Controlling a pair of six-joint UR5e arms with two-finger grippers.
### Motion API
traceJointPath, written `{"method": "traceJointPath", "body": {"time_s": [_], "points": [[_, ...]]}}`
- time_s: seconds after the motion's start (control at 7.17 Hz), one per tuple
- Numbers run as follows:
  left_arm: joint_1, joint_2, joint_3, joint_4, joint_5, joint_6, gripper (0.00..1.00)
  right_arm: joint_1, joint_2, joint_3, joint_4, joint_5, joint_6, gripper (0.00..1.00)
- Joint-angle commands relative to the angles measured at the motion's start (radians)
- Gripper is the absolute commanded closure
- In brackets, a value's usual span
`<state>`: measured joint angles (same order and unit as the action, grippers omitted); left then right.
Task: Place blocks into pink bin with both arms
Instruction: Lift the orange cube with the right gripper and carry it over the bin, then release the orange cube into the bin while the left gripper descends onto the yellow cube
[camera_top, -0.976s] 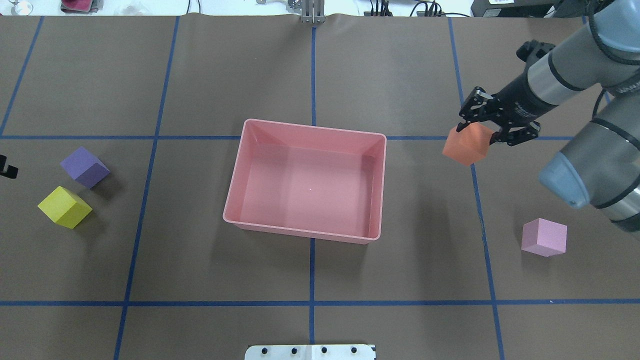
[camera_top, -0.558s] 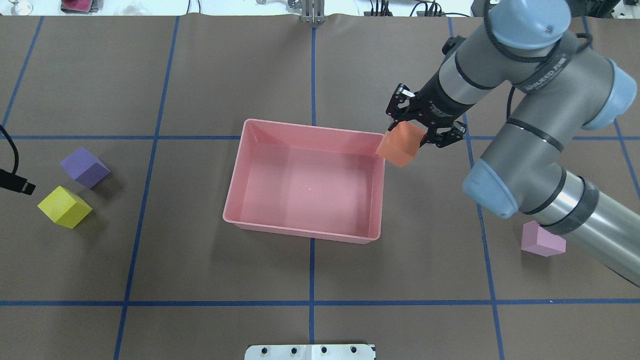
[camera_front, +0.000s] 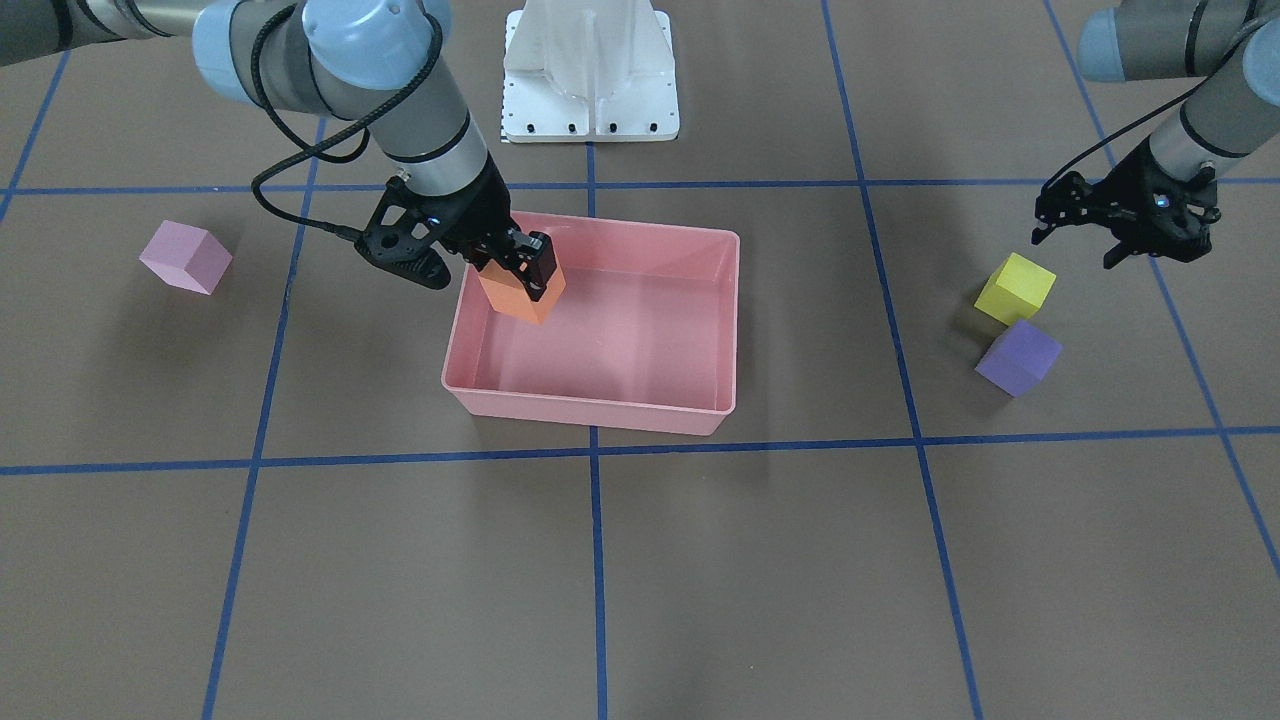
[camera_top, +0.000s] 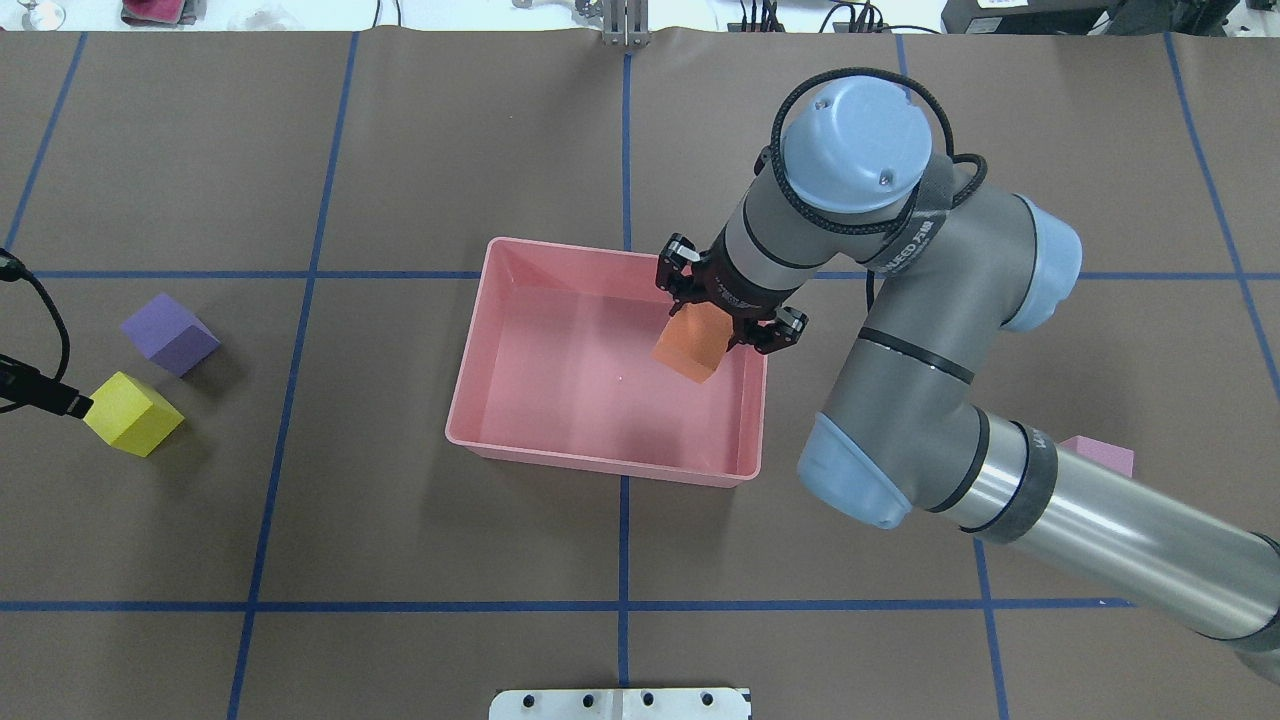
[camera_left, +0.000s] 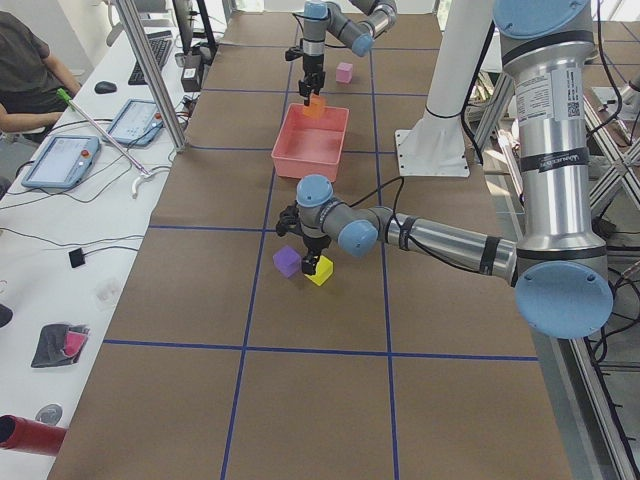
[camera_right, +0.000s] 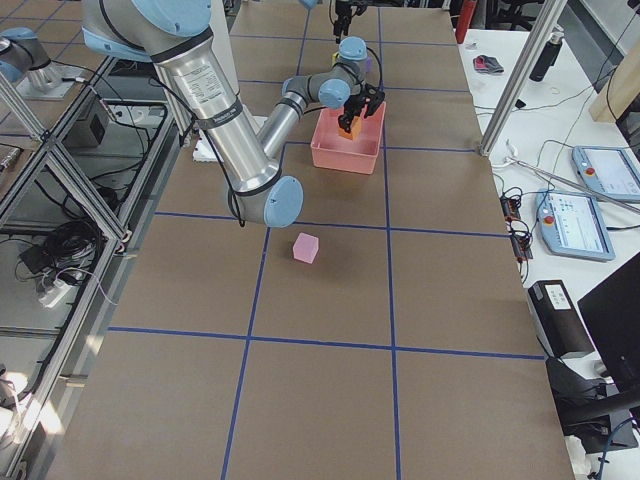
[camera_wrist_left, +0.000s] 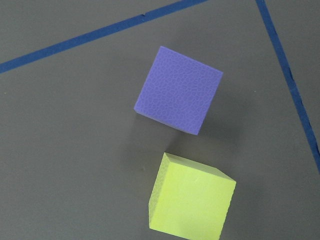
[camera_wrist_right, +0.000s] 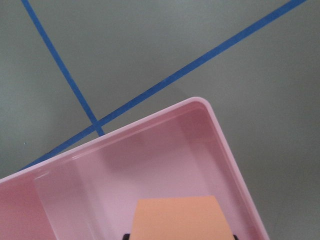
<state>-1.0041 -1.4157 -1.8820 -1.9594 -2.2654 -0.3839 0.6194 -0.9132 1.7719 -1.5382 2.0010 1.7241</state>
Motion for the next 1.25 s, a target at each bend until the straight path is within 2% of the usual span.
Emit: {"method": "traceJointPath", "body": {"time_s": [0.0,0.14,0.28,0.56,0.7,0.84,0.98,1.12], "points": [[0.048,-0.014,0.029,-0.016,0.001,-0.001,0.00,-0.049,0.005,-0.020,0.003,-0.037,0.006,1.00],[0.056,-0.063,0.062,-0.015,0.001,-0.006,0.00,-0.052,0.005,-0.035,0.004,-0.039,0.005,0.79],[0.065,-0.081,0.088,-0.016,0.003,-0.006,0.00,-0.059,0.005,-0.046,0.006,-0.047,0.000,0.02],[0.082,-0.089,0.096,-0.015,0.070,-0.004,0.00,-0.060,0.005,-0.037,0.006,-0.051,0.003,0.00],[0.094,-0.092,0.115,-0.015,0.075,-0.004,0.00,-0.050,-0.009,-0.002,0.000,-0.041,0.003,0.00],[0.110,-0.097,0.127,-0.016,0.073,-0.007,0.00,0.015,-0.063,0.077,-0.031,0.008,-0.004,0.00],[0.127,-0.098,0.138,-0.018,0.073,-0.010,0.00,0.120,-0.134,0.136,-0.040,0.124,-0.021,0.00],[0.133,-0.098,0.147,-0.021,0.073,-0.010,0.00,0.217,-0.188,0.145,-0.040,0.212,-0.109,0.00]]}}
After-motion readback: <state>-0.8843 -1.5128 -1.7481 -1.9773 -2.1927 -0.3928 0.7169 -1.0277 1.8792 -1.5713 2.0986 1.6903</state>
